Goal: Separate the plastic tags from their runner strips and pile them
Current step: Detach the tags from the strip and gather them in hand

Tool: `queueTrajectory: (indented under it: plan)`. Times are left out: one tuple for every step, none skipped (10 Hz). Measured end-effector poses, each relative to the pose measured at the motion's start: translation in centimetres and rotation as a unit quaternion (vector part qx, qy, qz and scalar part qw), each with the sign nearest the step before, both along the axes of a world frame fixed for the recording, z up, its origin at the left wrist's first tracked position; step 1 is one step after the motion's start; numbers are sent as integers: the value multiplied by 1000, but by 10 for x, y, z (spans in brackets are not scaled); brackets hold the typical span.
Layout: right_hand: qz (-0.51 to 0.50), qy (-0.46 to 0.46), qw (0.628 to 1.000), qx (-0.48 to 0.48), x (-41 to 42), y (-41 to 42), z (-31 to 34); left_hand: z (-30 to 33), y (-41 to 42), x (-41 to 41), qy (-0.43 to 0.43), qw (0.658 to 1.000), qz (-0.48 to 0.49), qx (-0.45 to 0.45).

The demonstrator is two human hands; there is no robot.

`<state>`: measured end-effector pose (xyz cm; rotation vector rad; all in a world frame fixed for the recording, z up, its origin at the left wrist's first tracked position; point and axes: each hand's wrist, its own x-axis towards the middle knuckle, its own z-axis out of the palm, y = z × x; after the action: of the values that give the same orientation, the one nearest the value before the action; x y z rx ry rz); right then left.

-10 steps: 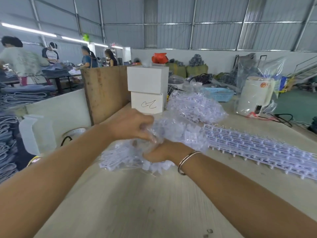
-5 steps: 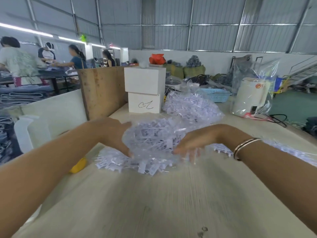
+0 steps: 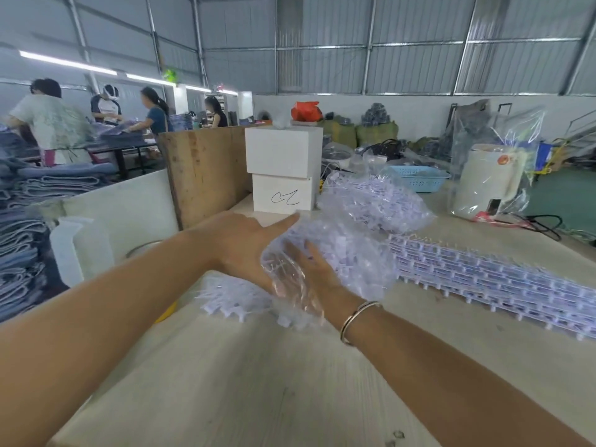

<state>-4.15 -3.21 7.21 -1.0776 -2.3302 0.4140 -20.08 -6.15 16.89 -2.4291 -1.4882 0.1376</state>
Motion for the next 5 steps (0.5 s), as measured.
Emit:
queueTrajectory:
  plan:
    - [13,-356,929,98,24,11,0,-7,5,-6,3,999,32,3]
    - [-27,-242,967,-81,38,5,34,-5,10,-7,23,996,90,9]
    - [-21,-152,986,-60,66,-8,72,2,16,-7,84,989,116,24]
    - [-25,-99,994,-42,104,-12,101,4,22,-7,115,987,103,48]
    - [-98,-282,954,2,131,-11,108,6,27,-11,103,987,103,70]
